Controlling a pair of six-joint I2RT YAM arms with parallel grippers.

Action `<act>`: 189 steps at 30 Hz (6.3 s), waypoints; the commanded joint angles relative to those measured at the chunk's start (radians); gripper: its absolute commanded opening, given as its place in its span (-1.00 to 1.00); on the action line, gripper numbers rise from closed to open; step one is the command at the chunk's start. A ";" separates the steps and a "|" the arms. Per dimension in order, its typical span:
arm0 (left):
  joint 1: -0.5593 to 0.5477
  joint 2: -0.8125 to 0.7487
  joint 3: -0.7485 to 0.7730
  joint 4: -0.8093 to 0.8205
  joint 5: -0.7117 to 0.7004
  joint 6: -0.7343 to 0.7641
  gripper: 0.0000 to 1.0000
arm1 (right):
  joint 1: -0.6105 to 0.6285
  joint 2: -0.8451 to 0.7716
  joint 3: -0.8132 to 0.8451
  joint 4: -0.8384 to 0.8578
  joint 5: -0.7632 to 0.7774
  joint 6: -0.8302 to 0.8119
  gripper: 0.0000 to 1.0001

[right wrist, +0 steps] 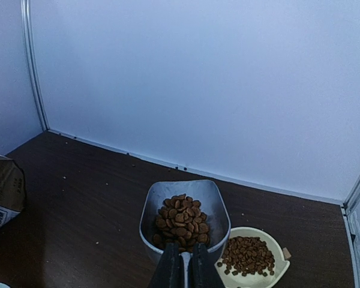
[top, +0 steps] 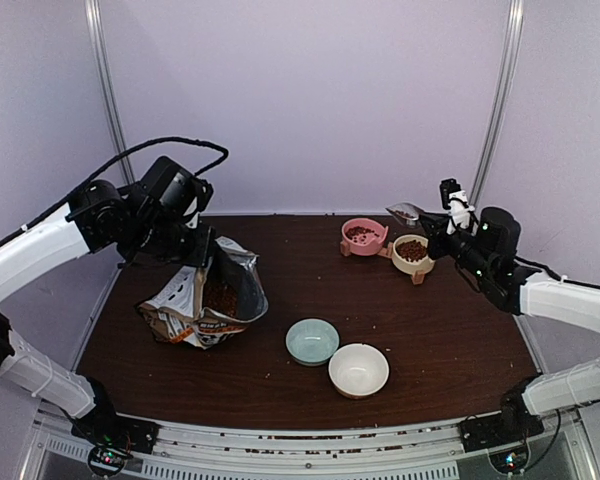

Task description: Serve the pet food

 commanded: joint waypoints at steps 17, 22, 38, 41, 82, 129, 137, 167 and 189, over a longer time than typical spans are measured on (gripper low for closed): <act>0.025 -0.072 -0.040 0.124 0.001 0.013 -1.00 | -0.164 0.179 0.114 -0.252 0.054 0.023 -1.00; 0.027 -0.074 -0.038 0.129 0.001 0.018 -1.00 | -0.166 0.192 0.173 -0.358 0.101 0.020 -1.00; 0.027 -0.084 -0.043 0.144 0.025 0.040 -1.00 | -0.175 0.262 0.411 -0.731 0.220 0.004 -1.00; 0.027 -0.082 -0.044 0.150 0.040 0.047 -1.00 | -0.175 0.282 0.460 -0.790 0.231 -0.008 -1.00; 0.246 -0.232 -0.387 0.256 0.201 0.050 0.08 | 0.741 0.465 0.618 -0.888 -0.119 -0.077 -1.00; 0.513 -0.469 -0.715 0.339 0.402 0.065 0.09 | 0.763 0.727 0.570 0.106 -0.082 -0.013 -1.00; 0.493 -0.484 -0.600 0.300 0.480 0.123 0.17 | 0.764 0.572 0.370 0.238 -0.042 -0.020 -1.00; 0.029 -0.046 -0.178 0.118 0.199 0.113 0.66 | 0.774 0.367 0.039 0.403 0.088 -0.056 -1.00; 0.027 -0.005 -0.181 0.158 0.097 0.027 -1.00 | 0.747 0.006 -0.062 0.274 0.291 -0.116 -1.00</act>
